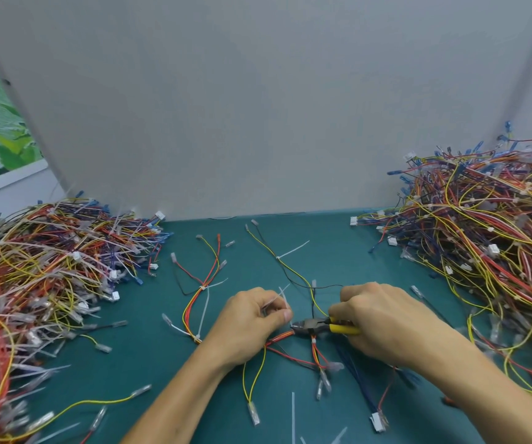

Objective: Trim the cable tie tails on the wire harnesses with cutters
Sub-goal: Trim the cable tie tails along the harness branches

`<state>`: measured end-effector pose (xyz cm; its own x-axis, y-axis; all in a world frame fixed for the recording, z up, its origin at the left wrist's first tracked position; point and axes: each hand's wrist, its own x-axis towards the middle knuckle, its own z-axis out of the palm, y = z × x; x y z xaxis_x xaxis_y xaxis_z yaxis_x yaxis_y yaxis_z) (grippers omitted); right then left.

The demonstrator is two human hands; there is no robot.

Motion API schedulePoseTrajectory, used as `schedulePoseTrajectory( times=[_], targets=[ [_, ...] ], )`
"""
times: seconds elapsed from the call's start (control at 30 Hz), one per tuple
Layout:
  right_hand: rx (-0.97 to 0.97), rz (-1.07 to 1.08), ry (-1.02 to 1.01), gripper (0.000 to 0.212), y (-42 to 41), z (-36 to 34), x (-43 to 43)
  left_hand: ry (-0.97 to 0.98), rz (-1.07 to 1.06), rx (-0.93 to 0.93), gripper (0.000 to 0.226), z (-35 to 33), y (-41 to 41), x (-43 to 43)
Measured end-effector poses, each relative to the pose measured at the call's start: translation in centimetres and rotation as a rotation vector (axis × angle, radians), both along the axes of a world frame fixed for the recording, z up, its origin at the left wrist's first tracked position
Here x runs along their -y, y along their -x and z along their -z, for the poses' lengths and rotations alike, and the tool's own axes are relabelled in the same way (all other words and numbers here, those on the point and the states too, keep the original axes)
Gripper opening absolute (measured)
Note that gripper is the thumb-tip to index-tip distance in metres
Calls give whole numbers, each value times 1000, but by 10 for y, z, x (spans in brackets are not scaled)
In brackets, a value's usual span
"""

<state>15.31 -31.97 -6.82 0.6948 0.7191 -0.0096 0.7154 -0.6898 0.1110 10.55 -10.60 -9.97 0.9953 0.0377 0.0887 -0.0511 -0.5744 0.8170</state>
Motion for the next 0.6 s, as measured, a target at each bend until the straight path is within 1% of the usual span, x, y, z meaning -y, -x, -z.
schedulePoseTrajectory(
  times=[0.17, 0.3, 0.4, 0.5, 0.6],
  targets=[
    [2, 23, -19, 4, 1, 1, -1, -36, 0, 32, 20, 2, -1, 1],
    [-22, 46, -25, 7, 3, 1, -2, 19, -36, 59, 20, 1, 0, -1],
    [-8, 94, -81, 15, 3, -5, -1, 200, -133, 90, 24, -5, 1, -6],
    [-10, 155, -161, 23, 7, -15, -2, 423, -195, 84, 18, -15, 5, -16],
    [-75, 170, -214, 22, 14, -24, -2, 546, -244, 30, 19, -21, 10, -22]
  ],
)
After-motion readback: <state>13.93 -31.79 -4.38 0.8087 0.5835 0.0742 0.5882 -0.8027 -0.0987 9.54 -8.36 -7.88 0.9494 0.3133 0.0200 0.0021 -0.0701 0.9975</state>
